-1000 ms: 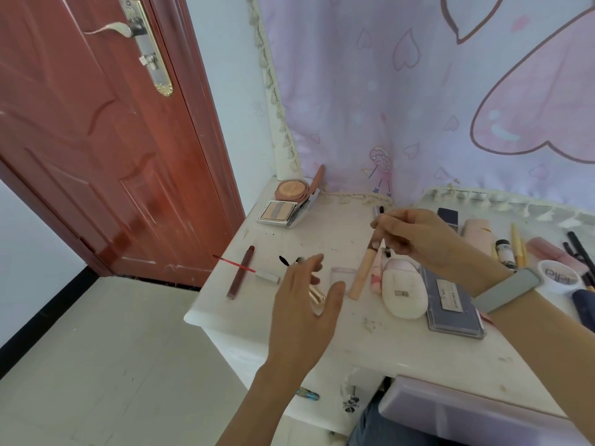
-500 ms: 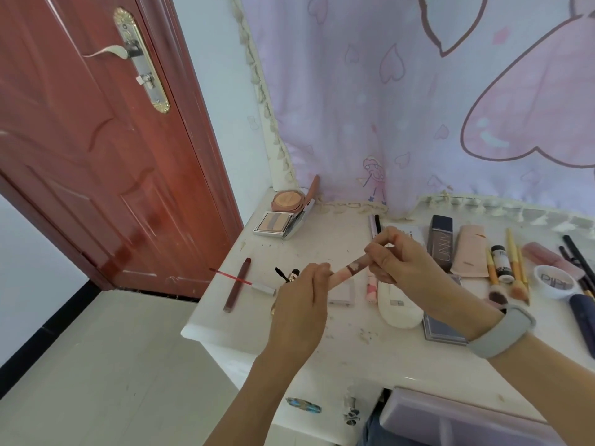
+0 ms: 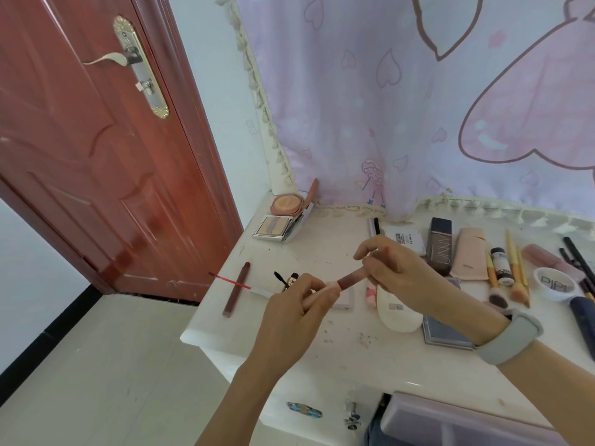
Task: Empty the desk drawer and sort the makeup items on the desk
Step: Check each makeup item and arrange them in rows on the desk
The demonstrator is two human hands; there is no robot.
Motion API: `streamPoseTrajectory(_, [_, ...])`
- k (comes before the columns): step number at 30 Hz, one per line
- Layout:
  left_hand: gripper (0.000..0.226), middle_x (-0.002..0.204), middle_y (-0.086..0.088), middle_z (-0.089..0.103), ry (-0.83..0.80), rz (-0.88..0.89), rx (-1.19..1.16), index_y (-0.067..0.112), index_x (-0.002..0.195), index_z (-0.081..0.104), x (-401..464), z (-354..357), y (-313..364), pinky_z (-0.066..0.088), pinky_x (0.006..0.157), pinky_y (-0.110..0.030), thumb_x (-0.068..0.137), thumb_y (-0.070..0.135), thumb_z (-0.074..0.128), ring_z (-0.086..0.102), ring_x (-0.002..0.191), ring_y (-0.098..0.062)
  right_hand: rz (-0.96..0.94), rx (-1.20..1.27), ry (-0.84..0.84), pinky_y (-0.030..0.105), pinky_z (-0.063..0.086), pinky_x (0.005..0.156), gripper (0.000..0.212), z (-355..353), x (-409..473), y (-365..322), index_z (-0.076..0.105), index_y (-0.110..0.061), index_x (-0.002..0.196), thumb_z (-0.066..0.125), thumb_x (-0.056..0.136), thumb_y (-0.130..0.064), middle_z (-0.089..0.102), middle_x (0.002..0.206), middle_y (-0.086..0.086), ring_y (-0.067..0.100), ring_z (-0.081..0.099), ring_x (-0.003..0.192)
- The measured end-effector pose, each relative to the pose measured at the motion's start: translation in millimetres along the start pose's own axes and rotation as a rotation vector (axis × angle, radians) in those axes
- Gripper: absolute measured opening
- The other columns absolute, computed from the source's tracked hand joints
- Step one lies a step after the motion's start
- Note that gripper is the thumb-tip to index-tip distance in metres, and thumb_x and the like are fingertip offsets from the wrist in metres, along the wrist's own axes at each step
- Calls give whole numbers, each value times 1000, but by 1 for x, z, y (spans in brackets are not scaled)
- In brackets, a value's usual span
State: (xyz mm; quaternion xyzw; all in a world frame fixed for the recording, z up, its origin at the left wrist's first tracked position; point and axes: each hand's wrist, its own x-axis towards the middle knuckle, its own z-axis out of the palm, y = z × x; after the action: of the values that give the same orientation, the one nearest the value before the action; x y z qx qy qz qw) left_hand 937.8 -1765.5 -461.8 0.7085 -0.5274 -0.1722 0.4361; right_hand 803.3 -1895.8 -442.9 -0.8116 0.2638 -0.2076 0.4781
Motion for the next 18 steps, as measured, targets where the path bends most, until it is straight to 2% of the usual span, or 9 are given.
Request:
streamPoseTrajectory(4, [19, 47, 11, 47, 24, 11, 18, 33, 70, 46, 1, -3, -3, 34, 46, -11, 86, 41, 51, 46, 47, 0, -69, 80, -95, 12, 38, 55, 39, -3, -4, 3, 50, -34, 105, 42, 93, 2, 54, 86, -7, 4, 48, 63])
streamPoseTrajectory(6, [18, 48, 17, 50, -3, 15, 28, 34, 71, 47, 0, -4, -4, 33, 46, -11, 82, 48, 47, 45, 47, -1, -10, 81, -139, 12, 38, 51, 27, -2, -3, 0, 52, -35, 104, 45, 94, -10, 58, 90, -5, 9, 52, 63])
streamPoseTrajectory(7, [20, 50, 20, 51, -17, 22, 39, 34, 72, 47, -1, -4, -6, 33, 46, -12, 80, 52, 45, 45, 47, -1, 33, 51, -154, 12, 36, 48, 18, -1, -2, -1, 55, -33, 101, 44, 95, -20, 61, 84, -6, 8, 51, 57])
streamPoseTrajectory(9, [23, 51, 21, 51, -26, 43, 57, 35, 71, 47, -2, -3, -9, 32, 47, -15, 78, 56, 43, 43, 47, -3, 79, -51, -157, 15, 33, 46, 26, 2, -1, 0, 63, -24, 89, 40, 96, -32, 60, 60, -9, 3, 42, 42])
streamPoseTrajectory(11, [24, 49, 20, 49, -20, 50, 61, 35, 69, 47, -3, -4, -12, 31, 48, -15, 77, 57, 42, 42, 46, -4, 37, -99, -116, 14, 32, 48, 25, 5, -1, 3, 64, -24, 82, 44, 96, -25, 53, 48, -14, 2, 38, 41])
streamPoseTrajectory(13, [21, 44, 18, 45, -11, 25, 42, 34, 68, 48, -4, -6, -13, 29, 48, -14, 81, 50, 46, 41, 45, -4, -28, -87, -94, 14, 37, 55, 22, 4, -3, 5, 60, -31, 85, 49, 94, -14, 59, 62, -19, 2, 45, 54])
streamPoseTrajectory(16, [23, 46, 21, 47, -2, 12, 55, 36, 66, 49, -3, -10, -16, 30, 49, -11, 88, 33, 53, 44, 49, 0, -67, -106, -137, 22, 46, 73, 31, 1, -5, 5, 54, -40, 98, 50, 92, -9, 64, 92, -14, 6, 53, 74])
streamPoseTrajectory(18, [27, 51, 16, 48, 14, 50, 91, 39, 64, 48, -1, -10, -19, 32, 53, -10, 88, 30, 55, 47, 57, 2, -75, -234, -197, 17, 43, 73, 30, 2, -6, 2, 53, -40, 108, 48, 94, -14, 62, 92, -18, -1, 52, 72])
